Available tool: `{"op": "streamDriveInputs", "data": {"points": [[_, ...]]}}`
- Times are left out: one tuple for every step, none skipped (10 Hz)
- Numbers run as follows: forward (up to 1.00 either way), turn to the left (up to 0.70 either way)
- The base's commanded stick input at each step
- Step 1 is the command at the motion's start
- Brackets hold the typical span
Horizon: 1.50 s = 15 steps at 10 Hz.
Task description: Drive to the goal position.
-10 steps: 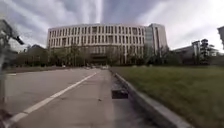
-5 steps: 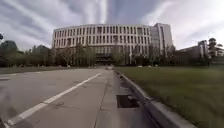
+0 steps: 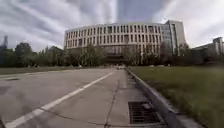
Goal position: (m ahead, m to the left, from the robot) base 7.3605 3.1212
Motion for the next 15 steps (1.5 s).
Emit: {"op": "streamDriveInputs", "data": {"points": [[0.85, 0.00], [0.85, 0.00], [0.85, 0.00], [0.85, 0.00], [0.85, 0.00], [0.85, 0.00], [0.85, 0.00], [0.85, 0.00], [0.85, 0.00], [0.85, 0.00], [0.85, 0.00], [0.85, 0.00], [0.85, 0.00], [0.85, 0.00], [0.85, 0.00]]}}
